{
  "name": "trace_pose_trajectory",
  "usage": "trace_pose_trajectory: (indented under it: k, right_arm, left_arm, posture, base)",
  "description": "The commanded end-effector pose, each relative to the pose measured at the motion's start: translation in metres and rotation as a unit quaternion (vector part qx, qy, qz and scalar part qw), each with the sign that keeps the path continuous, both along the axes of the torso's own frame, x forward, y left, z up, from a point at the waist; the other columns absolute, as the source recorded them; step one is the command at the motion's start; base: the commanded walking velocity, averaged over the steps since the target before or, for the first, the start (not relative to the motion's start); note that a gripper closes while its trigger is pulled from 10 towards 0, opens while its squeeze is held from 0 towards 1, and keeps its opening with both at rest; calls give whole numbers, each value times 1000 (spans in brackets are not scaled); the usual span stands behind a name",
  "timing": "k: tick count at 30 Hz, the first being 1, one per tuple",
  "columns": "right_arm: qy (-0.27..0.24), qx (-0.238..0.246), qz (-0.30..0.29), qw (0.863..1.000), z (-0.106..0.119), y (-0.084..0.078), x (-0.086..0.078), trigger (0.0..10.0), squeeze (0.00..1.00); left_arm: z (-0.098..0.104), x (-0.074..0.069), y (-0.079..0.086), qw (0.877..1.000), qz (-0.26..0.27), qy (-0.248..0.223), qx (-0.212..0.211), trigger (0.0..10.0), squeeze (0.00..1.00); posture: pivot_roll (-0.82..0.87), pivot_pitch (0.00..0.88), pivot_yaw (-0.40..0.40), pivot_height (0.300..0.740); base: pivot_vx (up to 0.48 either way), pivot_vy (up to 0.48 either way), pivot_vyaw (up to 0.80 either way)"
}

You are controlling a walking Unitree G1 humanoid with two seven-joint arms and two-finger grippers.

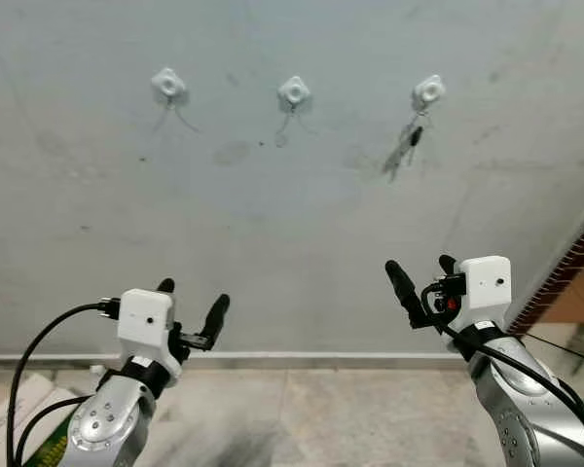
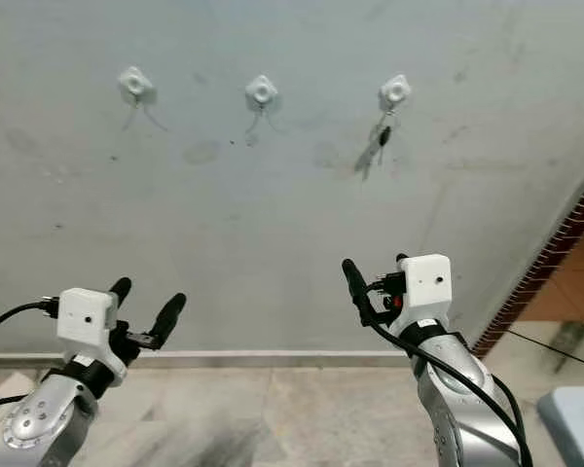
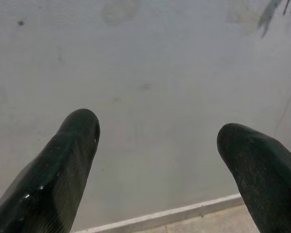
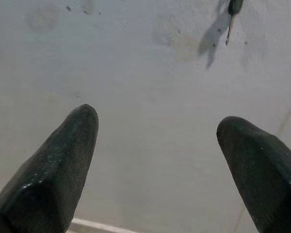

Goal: Hang keys on a hook

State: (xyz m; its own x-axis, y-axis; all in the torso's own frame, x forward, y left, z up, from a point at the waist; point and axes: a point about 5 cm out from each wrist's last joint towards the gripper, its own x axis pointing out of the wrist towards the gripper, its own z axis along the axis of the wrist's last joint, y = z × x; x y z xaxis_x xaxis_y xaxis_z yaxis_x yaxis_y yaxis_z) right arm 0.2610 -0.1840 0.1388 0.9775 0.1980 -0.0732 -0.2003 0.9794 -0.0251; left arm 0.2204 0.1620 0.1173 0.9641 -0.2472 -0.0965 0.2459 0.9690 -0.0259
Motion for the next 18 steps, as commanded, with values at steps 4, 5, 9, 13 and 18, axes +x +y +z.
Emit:
trace_pose_trajectory:
  k: [4,5,9,13,18]
  right_arm:
    - [36,-7,-16,999,-8,-3,-1,10000,0]
    - [44,2,-12,999,-10,-1,-1,10000,0]
    - [51,-1,-11,999,-8,3,-1,10000,0]
    - [27,-26,-10,999,-2,4,2,10000,0]
    - [26,-35,-17,999,0,5,4,10000,0]
  left_arm:
    - [0,2,-8,1000,-17,0,7,10000,0]
    - [0,3,-10,1000,-16,1,1,10000,0]
    - [2,6,-15,1000,-15,-3,-22,10000,0]
    - [4,10,-14,999,1,-7,-33,10000,0]
    - [2,15,-13,1000,10,5,-28,10000,0]
  posture:
    - [-14,27,21,740]
    - [-14,27,21,740]
    - [-20,29,24,740]
    - [-36,35,24,740]
    - [-39,36,24,740]
  base:
    - [0,0,0]
    - [0,0,0]
    - [0,0,0]
    - [0,0,0]
    - [0,0,0]
